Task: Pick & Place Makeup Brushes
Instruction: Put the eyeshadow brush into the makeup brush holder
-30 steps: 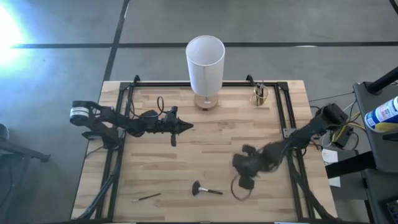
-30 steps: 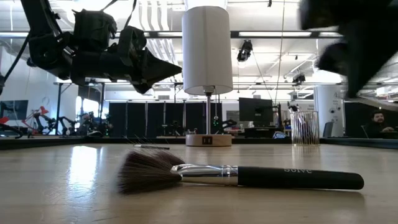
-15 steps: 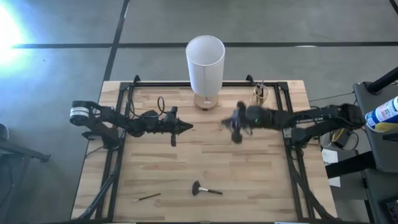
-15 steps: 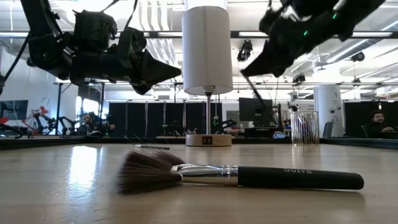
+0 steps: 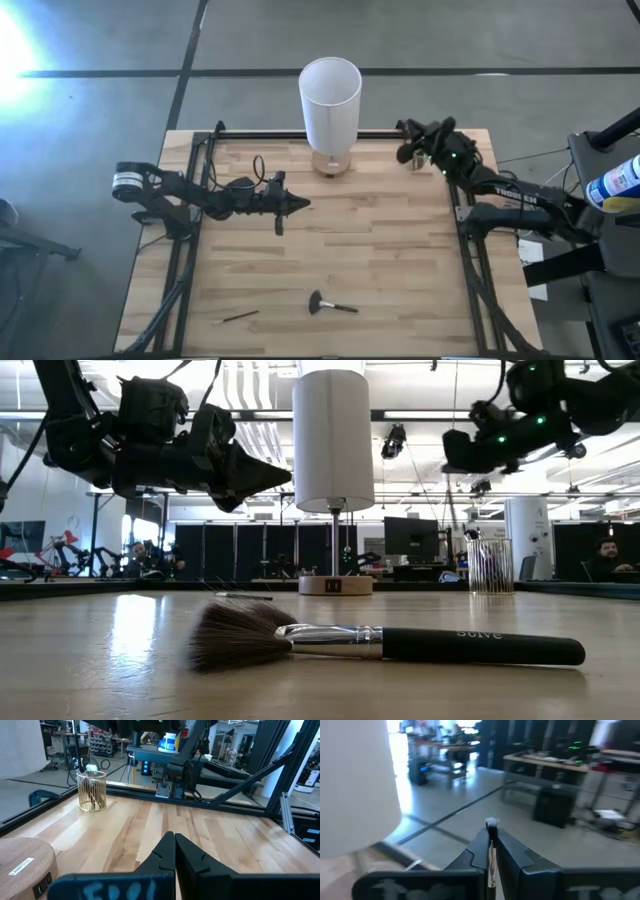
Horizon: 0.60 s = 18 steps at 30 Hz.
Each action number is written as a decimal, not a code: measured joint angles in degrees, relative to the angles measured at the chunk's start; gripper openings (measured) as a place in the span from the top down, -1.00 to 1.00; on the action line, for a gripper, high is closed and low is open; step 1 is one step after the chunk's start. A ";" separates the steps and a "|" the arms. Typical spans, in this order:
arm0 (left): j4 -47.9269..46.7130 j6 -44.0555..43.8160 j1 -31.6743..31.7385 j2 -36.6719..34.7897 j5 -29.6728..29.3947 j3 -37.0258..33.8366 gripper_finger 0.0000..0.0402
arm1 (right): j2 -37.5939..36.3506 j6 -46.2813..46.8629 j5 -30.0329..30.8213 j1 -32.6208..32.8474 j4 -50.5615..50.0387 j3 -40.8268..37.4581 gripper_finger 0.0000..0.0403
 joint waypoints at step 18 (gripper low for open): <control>-0.47 -0.02 0.05 0.00 0.11 0.00 1.00 | -6.30 4.64 4.27 -8.55 1.13 -12.25 0.91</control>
